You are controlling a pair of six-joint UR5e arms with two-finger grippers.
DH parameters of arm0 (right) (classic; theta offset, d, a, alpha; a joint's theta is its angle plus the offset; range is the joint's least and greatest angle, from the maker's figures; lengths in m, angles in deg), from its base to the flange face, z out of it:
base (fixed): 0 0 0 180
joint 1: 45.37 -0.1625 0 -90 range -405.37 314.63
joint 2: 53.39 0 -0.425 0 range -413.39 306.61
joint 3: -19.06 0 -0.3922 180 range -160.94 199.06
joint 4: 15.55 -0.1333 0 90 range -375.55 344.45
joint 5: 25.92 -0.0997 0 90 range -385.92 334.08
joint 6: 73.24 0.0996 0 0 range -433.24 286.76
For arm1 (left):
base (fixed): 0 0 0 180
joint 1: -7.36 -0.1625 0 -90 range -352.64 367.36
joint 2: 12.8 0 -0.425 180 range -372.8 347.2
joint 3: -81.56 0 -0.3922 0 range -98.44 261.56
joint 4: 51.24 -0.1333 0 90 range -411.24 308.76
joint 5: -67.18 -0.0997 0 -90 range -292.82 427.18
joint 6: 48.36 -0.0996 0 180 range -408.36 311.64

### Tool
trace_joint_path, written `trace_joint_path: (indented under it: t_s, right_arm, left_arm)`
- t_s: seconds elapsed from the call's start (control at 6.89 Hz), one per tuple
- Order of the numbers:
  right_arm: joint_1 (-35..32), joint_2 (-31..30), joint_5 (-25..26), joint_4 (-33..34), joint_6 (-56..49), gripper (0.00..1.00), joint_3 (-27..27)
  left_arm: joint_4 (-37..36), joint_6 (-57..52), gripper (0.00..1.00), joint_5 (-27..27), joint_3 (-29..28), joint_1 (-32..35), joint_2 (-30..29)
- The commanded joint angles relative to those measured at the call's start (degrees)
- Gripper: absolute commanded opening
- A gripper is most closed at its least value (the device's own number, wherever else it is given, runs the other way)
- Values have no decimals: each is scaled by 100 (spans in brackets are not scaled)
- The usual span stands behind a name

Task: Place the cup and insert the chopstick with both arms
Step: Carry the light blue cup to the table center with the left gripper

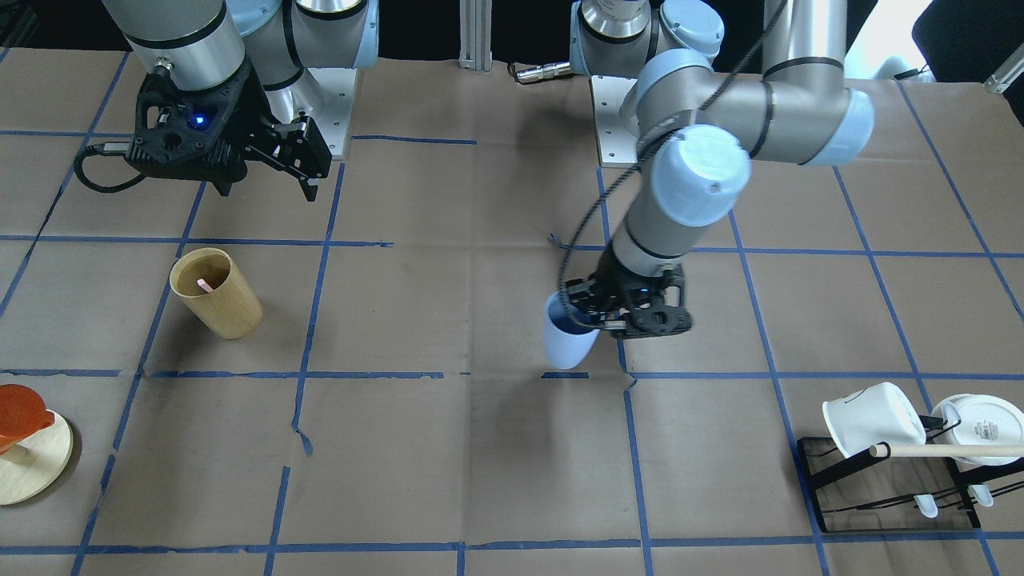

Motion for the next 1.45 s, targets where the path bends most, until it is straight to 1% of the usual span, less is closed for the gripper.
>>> trace_joint_path:
  t_s: [0.0,0.15,0.29,0.44,0.58,0.73,0.87,1.02,1.16,1.31]
  right_arm:
    - [33,10,-18,29,-198,100,38]
    - [33,53,-27,47,-496,100,39]
    - [33,167,-27,186,-690,100,47]
    - [94,403,-9,518,-1179,99,117]
    - [225,519,34,957,-1532,99,222]
    - [270,546,52,1144,-1614,99,267]
    - [331,581,52,1389,-2215,99,519]
    - [541,564,78,2131,-2752,99,1000]
    - [874,564,79,2887,-3114,100,1423]
    - [990,538,357,2982,-3379,100,1497]
  left_arm:
    - [-543,883,0,-9,-286,772,-716]
    - [-599,920,1,9,-348,853,-816]
    - [-573,964,2,9,-357,871,-738]
    - [-634,1138,3,17,-436,862,-868]
    - [-643,1166,3,87,-436,862,-878]
    - [-643,1166,14,175,-436,845,-904]
    - [-626,1158,52,176,-428,853,-948]
    - [-591,1166,96,115,-445,854,-914]
    - [-495,1166,100,140,-523,827,-731]
    - [-207,1106,100,115,-759,775,-650]
